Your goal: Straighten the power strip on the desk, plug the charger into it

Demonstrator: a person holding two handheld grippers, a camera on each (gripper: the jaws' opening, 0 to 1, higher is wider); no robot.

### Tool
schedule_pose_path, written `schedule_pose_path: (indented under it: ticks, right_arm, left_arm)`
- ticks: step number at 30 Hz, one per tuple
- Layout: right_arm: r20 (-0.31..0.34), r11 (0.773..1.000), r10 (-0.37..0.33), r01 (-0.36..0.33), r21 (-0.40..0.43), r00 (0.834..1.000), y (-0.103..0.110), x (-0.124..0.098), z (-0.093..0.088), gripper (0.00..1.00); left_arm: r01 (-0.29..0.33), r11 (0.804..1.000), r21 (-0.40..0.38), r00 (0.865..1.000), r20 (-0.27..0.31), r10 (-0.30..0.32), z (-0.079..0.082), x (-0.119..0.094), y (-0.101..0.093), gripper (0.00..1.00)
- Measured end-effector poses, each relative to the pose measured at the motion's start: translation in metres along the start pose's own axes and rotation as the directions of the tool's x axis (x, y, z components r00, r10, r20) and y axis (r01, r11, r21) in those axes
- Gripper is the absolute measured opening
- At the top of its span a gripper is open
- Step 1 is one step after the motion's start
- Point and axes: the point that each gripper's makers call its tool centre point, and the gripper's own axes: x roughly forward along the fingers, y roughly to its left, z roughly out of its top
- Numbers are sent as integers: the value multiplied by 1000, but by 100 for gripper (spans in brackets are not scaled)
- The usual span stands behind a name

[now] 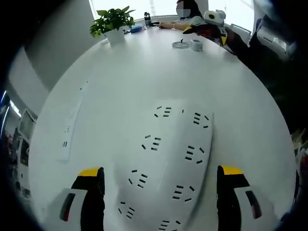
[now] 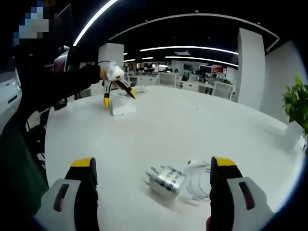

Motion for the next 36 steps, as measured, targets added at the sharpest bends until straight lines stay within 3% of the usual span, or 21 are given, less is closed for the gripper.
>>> schedule_pose_path:
  ticks: [6,10,20,24,29,36]
  right_arm:
    - [-4,1000,2,-2,1,1000,1,2,-1,97]
    - [-4,1000,4,-4,3,1000,1,2,-1,97]
    - [-8,1000,0,0,12,1000,0,3,-2,97]
    - [-4,1000,1,-1,16,1000,-1,3,-2,97]
    - [-12,1000,0,0,14,1000,-1,4,-4,97]
    - [-23,1000,7,-7,11,1000,1,7,-6,97]
  left_arm:
    - [55,998,11,998,11,-55,4,5,-8,95]
    - [70,997,18,997,-8,-70,2,8,-8,94]
    - [94,995,19,996,9,-94,6,10,-8,92]
    - [100,995,27,995,3,-100,4,9,-7,86]
    - [152,988,22,988,10,-153,5,8,-15,85]
    - [185,982,26,983,10,-186,3,7,-12,81]
